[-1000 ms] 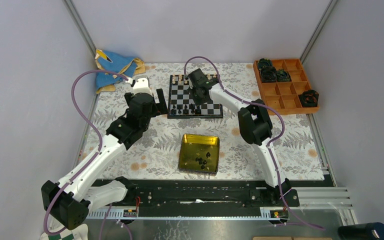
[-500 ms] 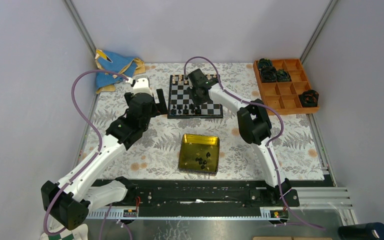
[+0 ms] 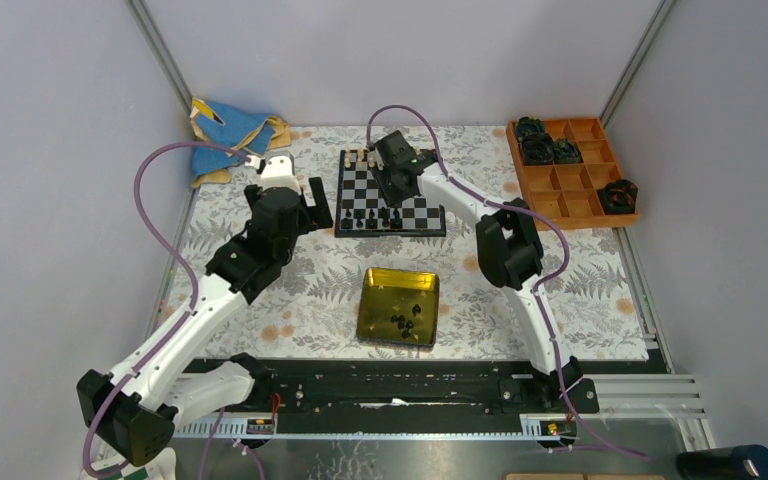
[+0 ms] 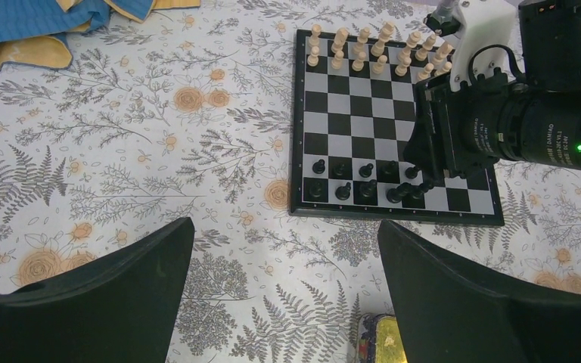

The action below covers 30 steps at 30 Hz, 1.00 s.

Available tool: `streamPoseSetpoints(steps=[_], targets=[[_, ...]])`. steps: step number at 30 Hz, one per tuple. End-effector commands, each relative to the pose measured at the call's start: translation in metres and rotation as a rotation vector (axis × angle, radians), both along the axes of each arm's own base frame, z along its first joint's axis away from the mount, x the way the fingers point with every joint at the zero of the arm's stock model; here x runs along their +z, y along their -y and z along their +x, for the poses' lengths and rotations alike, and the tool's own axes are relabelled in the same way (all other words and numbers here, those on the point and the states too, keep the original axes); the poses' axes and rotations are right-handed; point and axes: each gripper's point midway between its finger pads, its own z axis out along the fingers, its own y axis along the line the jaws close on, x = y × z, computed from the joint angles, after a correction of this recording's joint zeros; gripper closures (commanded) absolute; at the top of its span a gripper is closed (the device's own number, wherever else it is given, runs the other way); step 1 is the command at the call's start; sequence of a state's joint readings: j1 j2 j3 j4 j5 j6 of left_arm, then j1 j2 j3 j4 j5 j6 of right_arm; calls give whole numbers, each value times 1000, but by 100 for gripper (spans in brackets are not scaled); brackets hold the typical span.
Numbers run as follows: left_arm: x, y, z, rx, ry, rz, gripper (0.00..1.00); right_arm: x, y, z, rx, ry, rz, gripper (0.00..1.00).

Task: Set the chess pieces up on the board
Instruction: Place the chess piece on the chessboard, then move the storage box to the center of the board.

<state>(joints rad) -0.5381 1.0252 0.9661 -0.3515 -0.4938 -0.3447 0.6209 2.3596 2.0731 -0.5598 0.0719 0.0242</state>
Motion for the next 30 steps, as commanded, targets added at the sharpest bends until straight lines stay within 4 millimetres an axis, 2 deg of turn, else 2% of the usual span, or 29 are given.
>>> streamPoseSetpoints(steps=[1,5,6,7,8,13,14,18,22,26,30], targets=[[15,0,1,-1,62,-28,1,72,2,21,-45,159,61,60],[8,0,0,4,43,-27,1,108,13,15,-85,219,80,58],[5,0,-1,4,35,-27,1,124,18,10,-95,242,94,57],[3,0,-1,7,26,-26,1,123,22,6,-106,244,88,55],[-1,0,-1,10,16,-24,1,136,29,0,-121,266,100,54],[-13,4,-1,5,-18,-41,1,144,52,-48,-146,251,130,50],[-16,6,-1,2,-28,-48,1,135,56,-62,-140,226,119,50],[-33,17,0,-30,-79,-68,1,120,59,-119,-90,158,97,49],[-50,27,-1,-91,-135,-48,1,96,72,-169,-87,65,36,50],[-71,41,-8,-184,-206,-27,1,74,93,-204,-155,-38,22,50],[-94,46,-17,-232,-280,-9,1,57,105,-229,-209,-119,24,51]])
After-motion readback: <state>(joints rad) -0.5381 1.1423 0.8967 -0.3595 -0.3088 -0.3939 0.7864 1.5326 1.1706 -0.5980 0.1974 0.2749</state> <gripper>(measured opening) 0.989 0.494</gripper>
